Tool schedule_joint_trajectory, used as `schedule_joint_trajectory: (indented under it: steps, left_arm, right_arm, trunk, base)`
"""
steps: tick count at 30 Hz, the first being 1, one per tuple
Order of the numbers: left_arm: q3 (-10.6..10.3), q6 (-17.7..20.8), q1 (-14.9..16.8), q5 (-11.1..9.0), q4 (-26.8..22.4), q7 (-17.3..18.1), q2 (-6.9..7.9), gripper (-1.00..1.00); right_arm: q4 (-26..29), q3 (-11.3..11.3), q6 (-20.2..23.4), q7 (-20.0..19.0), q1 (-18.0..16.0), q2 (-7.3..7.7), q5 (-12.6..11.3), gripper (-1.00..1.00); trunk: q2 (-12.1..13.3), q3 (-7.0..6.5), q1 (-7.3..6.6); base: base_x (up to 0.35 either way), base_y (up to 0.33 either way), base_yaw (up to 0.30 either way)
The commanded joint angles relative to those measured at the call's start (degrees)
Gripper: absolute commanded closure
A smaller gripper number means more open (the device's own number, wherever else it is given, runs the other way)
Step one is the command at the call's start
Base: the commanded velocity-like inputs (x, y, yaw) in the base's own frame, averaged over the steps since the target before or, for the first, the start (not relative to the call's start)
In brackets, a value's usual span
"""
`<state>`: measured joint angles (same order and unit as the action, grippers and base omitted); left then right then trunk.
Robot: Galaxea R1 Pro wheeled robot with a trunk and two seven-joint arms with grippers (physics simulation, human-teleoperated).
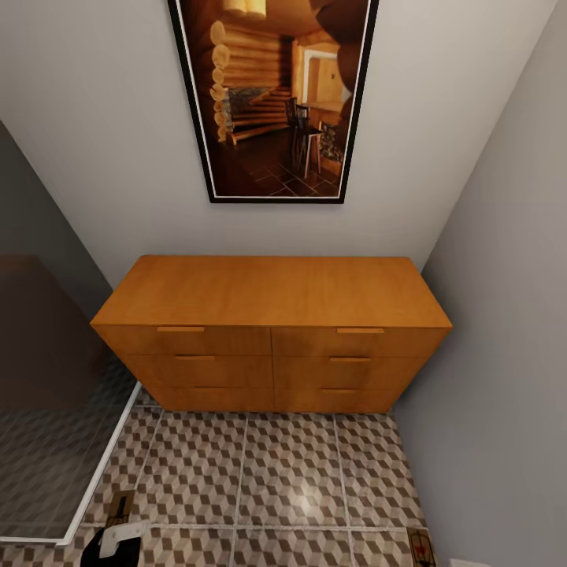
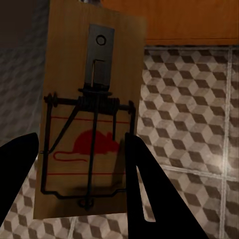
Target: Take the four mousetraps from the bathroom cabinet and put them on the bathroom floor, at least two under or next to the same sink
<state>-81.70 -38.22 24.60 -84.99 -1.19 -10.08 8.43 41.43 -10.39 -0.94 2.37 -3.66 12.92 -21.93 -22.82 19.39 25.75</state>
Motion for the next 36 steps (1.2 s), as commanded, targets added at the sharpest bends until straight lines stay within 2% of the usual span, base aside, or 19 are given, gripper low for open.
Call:
schedule_joint_trajectory:
  steps: [1, 12, 36]
  left_arm:
    - [-0.5, -0.1, 0.0, -0.1, -0.1, -0.6, 0.03, 1.0]
    - [-0.5, 0.0, 0.0, 0.0, -0.2, -0.5, 0.0, 1.0]
    - [-0.5, 0.0, 0.0, 0.0, -0.2, -0.4, 0.0, 1.0]
  right_arm:
    - [0.0, -0.3, -0.2, 0.1, 0.0, 0.08, -0.8, 1.0]
    - [0.0, -0.2, -2.2, 0.2, 0.0, 0.0, -0.7, 1.0]
    - [0.0, -0.2, -2.4, 0.5, 0.0, 0.0, -0.7, 1.0]
  trunk:
    - [-0.1, 0.09, 0.03]
    - [-0.1, 0.09, 0.03]
    - [-0.1, 0.09, 0.03]
  base:
    - [0.0, 0.0, 0.0]
    - [0.0, 0.0, 0.0]
    - [0.0, 0.0, 0.0]
